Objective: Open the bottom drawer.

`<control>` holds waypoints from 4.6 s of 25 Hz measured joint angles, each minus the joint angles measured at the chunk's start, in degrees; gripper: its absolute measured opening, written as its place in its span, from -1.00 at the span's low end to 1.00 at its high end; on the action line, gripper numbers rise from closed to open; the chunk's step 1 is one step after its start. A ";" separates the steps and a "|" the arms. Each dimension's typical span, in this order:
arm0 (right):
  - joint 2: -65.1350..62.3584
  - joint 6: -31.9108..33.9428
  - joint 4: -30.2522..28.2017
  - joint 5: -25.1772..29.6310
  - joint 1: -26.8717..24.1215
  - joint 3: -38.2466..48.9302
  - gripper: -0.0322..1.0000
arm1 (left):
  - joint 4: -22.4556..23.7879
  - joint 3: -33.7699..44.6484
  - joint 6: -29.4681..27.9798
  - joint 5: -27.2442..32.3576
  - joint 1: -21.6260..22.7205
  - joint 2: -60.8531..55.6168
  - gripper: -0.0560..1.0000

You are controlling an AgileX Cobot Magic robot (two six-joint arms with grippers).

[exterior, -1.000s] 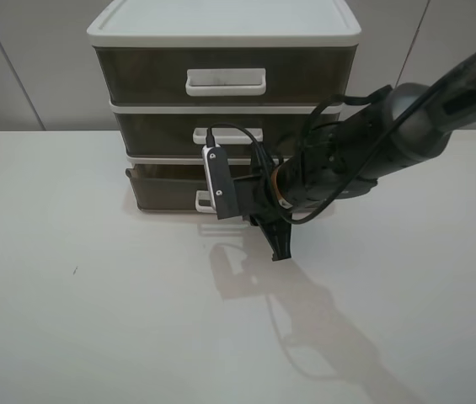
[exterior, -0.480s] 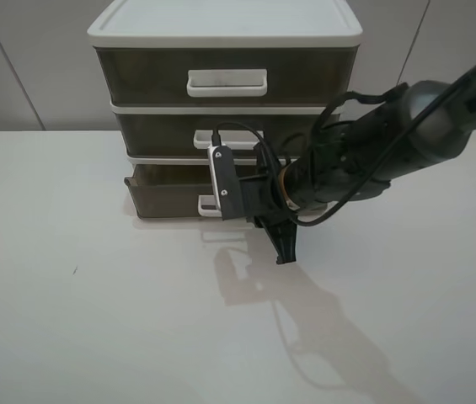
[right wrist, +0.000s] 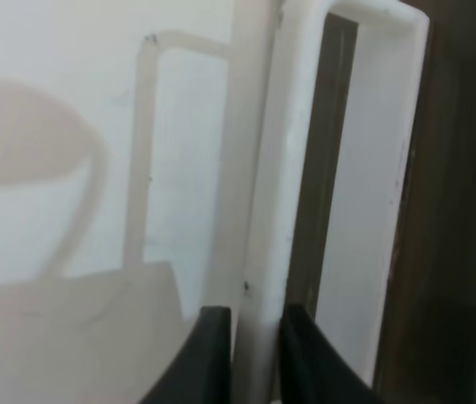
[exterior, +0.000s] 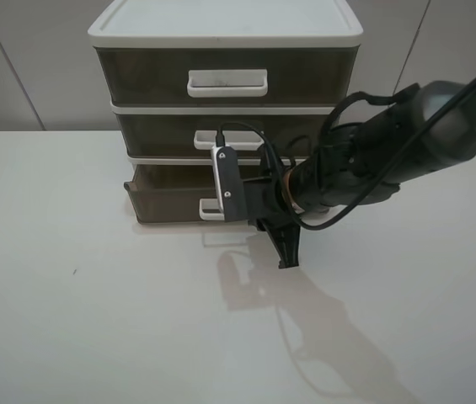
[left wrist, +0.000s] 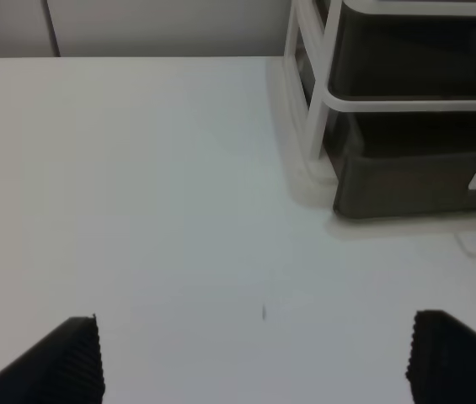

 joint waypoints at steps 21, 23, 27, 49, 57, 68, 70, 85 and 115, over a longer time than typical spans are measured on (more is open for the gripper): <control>-8.18 -0.62 16.34 6.28 8.64 8.85 -0.75 | 0.00 0.00 0.00 0.00 0.00 0.00 0.52; -8.90 -0.62 17.46 6.61 9.60 9.49 -0.75 | 0.00 0.00 0.00 0.00 0.00 0.00 0.52; -10.20 -0.56 19.44 7.83 11.32 9.81 -0.75 | 0.00 0.00 0.00 0.00 0.00 0.00 0.52; -12.13 -0.84 25.72 12.00 14.19 9.68 -0.76 | 0.00 0.00 0.00 0.00 0.00 0.00 0.52; -12.18 -1.03 27.31 11.42 14.19 9.68 -0.76 | 0.00 0.00 0.00 0.00 0.00 0.00 0.52; -13.13 -0.38 28.22 12.04 14.86 9.82 0.16 | 0.00 0.00 0.00 0.00 0.00 0.00 0.52; -13.82 -0.38 28.22 12.10 14.86 9.95 0.25 | 0.00 0.00 0.00 0.00 0.00 0.00 0.52; -41.01 2.82 50.35 18.44 -3.94 9.55 0.59 | 0.00 0.00 0.00 0.00 0.00 0.00 0.52; -109.87 4.42 59.14 52.34 -36.45 20.66 0.61 | 0.00 0.00 0.00 0.00 0.00 0.00 0.52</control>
